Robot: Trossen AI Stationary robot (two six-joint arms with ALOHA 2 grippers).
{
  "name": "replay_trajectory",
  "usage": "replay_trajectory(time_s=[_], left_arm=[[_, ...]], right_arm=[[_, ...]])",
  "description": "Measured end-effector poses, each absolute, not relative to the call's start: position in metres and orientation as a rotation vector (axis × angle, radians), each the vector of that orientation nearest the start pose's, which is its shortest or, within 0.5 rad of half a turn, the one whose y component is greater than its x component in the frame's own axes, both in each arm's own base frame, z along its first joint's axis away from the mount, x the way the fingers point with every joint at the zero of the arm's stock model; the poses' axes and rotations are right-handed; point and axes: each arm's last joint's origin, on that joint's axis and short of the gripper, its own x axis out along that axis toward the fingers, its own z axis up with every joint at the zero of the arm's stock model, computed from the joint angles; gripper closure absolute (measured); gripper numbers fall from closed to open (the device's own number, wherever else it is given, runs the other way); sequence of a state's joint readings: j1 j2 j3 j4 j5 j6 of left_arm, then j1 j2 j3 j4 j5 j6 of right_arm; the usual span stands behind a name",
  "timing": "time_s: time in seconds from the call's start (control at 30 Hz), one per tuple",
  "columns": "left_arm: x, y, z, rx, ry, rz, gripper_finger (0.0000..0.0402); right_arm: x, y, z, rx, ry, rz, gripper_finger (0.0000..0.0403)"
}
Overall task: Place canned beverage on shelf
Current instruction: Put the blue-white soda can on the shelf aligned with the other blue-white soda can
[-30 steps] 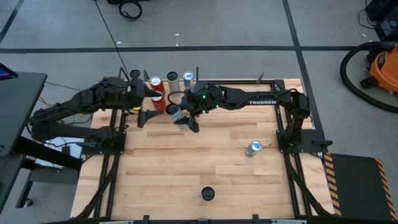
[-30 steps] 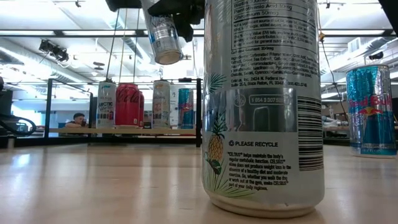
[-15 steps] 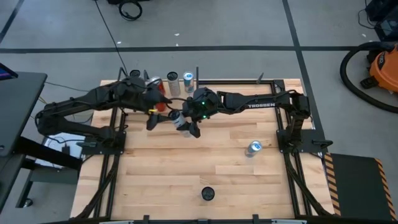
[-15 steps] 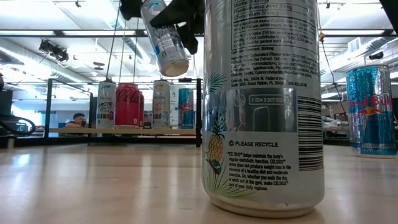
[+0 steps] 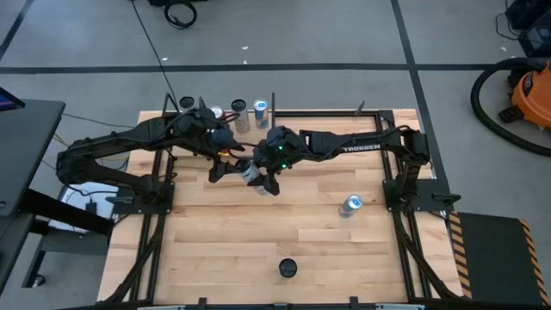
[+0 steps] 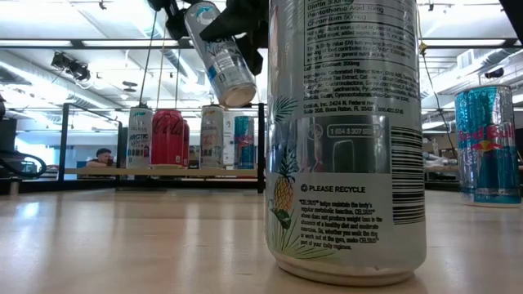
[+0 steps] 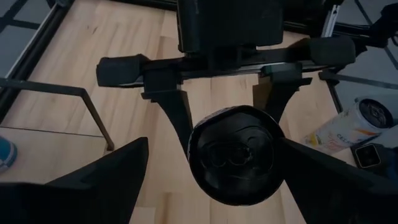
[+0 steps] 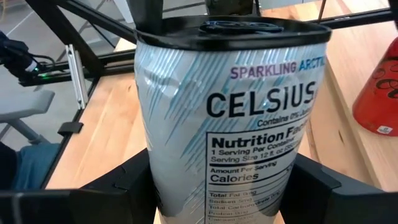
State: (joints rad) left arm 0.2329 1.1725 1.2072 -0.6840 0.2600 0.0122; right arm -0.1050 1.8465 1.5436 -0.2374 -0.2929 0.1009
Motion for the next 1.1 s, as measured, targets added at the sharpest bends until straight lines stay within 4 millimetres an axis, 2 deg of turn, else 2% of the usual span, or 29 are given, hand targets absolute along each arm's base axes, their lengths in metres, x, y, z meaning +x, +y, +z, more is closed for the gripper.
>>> replay_trajectory(time_s=[0.33,0.7,0.87,1.1], left_arm=[[0.230,0.046,0.356,-0.098,0.644,-0.071,0.0044],[0.228,0.045,0.355,-0.113,0.664,-0.102,0.0044],[0.232,0.045,0.351,-0.123,0.680,-0.114,0.0044],[0.250,0.041,0.339,-0.115,0.704,-0.189,0.0044]], right_arm=[[0.422,-0.025,0.289,0.199,0.592,0.155,0.0148],[0.423,-0.024,0.290,0.181,0.579,0.128,0.0148],[0.425,-0.026,0.293,0.175,0.540,0.128,0.0148],[0.426,-0.025,0.296,0.181,0.516,0.134,0.0148]])
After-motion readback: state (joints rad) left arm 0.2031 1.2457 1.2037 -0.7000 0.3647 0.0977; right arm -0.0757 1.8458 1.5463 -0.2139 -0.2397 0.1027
